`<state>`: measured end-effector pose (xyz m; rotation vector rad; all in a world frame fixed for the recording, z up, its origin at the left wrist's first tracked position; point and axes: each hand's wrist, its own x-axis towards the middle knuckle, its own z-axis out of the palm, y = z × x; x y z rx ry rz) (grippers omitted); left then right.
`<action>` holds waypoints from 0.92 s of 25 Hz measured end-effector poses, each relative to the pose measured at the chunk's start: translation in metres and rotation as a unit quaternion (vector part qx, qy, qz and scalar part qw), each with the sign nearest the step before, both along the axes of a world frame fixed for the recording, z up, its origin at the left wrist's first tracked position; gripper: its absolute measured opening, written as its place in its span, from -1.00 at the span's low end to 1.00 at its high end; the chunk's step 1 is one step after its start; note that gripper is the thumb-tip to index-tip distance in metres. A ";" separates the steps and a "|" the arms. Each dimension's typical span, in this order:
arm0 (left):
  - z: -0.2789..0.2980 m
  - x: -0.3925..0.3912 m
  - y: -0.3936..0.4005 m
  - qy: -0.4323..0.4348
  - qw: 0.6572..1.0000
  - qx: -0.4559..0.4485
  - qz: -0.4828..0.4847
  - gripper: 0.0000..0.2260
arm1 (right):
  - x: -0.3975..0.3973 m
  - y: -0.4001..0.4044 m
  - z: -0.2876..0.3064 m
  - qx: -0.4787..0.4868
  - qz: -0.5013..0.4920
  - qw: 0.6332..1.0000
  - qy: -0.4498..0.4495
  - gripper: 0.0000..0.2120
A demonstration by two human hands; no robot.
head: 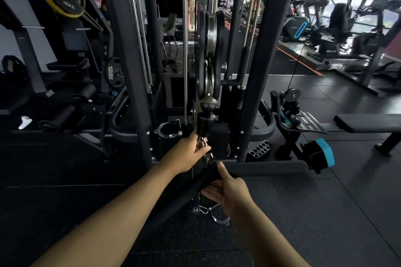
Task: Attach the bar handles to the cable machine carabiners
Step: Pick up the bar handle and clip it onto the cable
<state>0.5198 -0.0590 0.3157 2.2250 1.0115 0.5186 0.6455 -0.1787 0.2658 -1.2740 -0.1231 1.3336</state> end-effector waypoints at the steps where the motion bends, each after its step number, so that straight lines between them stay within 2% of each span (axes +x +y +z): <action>1: 0.002 -0.001 -0.003 -0.010 1.000 -0.011 0.000 -0.55 | 0.001 -0.001 -0.002 0.004 0.003 1.000 0.009 -0.48; 5: -0.005 -0.002 -0.018 -0.058 0.997 -0.052 0.009 -0.55 | 0.001 -0.014 -0.018 0.028 0.052 0.995 0.080 -0.55; 8: -0.009 0.001 -0.033 -0.074 0.996 -0.053 0.021 -0.61 | -0.001 -0.019 -0.027 0.049 0.044 0.990 0.128 -0.60; 10: -0.007 0.003 -0.037 -0.095 0.993 -0.062 0.042 -0.63 | -0.002 -0.017 -0.026 0.051 0.036 0.988 0.140 -0.61; 14: -0.002 0.004 -0.041 -0.074 0.993 -0.060 0.066 -0.77 | -0.007 -0.017 -0.024 0.038 0.044 0.988 0.146 -0.59; 17: 0.000 0.004 -0.045 -0.064 0.992 -0.068 0.083 -0.72 | -0.007 -0.021 -0.021 0.008 0.083 0.991 0.103 -0.56; 21: 0.004 0.004 -0.053 -0.030 0.992 -0.092 0.083 -0.48 | 0.007 -0.032 0.018 -0.004 0.166 0.986 -0.008 -0.65; 23: 0.015 0.006 -0.058 -0.009 0.993 -0.072 0.094 -0.55 | 0.020 -0.041 0.048 0.037 0.156 0.983 -0.087 -0.72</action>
